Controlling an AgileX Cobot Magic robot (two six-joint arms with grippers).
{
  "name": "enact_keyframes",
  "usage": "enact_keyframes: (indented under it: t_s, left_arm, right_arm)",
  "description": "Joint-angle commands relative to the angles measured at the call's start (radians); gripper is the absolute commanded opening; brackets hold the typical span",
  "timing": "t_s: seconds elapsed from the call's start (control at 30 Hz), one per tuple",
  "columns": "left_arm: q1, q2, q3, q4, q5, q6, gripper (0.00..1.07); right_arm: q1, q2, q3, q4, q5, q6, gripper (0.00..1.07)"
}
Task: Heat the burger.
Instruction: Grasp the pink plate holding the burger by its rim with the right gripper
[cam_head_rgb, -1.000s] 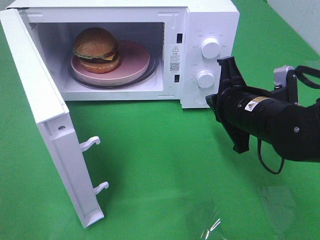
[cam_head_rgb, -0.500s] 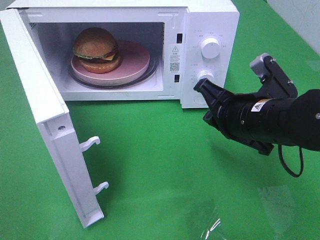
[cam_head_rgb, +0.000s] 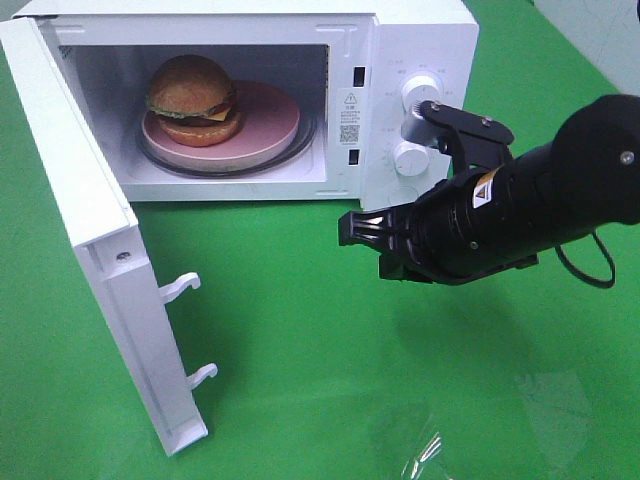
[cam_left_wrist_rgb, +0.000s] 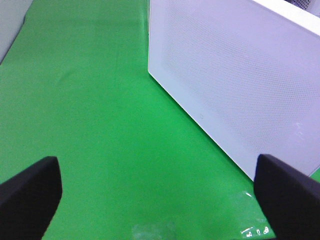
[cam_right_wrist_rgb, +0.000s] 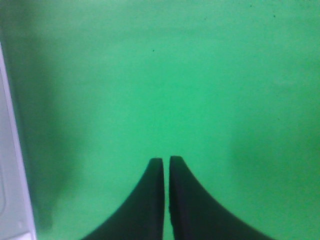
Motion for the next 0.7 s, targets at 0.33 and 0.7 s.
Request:
enact_keyframes:
  t_s: [0.33, 0.7]
  left_arm:
    - [0.002, -0.005, 0.003, -0.005, -0.01, 0.0, 0.97]
    - [0.002, -0.005, 0.003, -0.005, -0.01, 0.0, 0.97]
  right_arm:
    - [-0.001, -0.009, -0.13, -0.154, 0.361, -0.384, 0.08]
    - [-0.001, -0.009, -0.164, -0.155, 0.433, -1.069, 0.23]
